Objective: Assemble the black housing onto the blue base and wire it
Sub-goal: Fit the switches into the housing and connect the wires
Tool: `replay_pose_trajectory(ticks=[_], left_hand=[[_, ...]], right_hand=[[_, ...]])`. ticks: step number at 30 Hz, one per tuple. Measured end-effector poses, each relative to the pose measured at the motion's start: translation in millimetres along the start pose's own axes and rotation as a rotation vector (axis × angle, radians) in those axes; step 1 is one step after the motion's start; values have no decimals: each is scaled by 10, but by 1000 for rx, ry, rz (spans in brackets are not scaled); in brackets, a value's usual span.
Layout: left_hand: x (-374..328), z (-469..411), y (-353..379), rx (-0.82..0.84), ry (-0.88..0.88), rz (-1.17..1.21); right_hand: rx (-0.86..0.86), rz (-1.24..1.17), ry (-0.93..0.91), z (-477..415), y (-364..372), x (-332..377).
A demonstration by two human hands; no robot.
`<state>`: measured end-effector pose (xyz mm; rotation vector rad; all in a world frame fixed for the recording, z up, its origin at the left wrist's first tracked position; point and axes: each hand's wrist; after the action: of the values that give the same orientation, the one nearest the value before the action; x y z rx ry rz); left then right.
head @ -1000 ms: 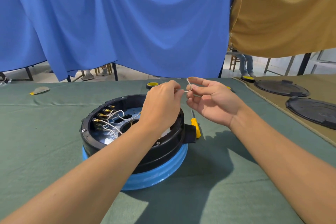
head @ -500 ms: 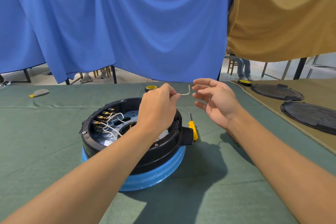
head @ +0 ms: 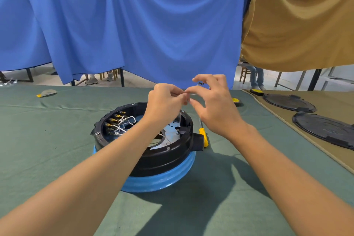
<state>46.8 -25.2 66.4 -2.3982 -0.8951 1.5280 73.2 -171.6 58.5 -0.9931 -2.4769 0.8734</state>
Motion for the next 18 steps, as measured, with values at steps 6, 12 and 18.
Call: replay_pose_trajectory(ticks=[6, 12, 18], left_hand=[[81, -55, -324, 163, -102, 156], [279, -28, -675, 182, -88, 2], [698, 34, -970, -245, -171, -68]], right_hand=[[-62, 12, -55, -102, 26, 187], [93, -137, 2, -247, 116, 397], [295, -275, 71, -367, 192, 572]])
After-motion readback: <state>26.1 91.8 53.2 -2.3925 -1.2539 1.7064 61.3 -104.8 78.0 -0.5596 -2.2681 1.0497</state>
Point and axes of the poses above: each hand's wrist, its own z-axis away from the middle knuckle, its own y-axis out of the palm, x = y × z, and after that the axes turned 1 degree about x, right-handed
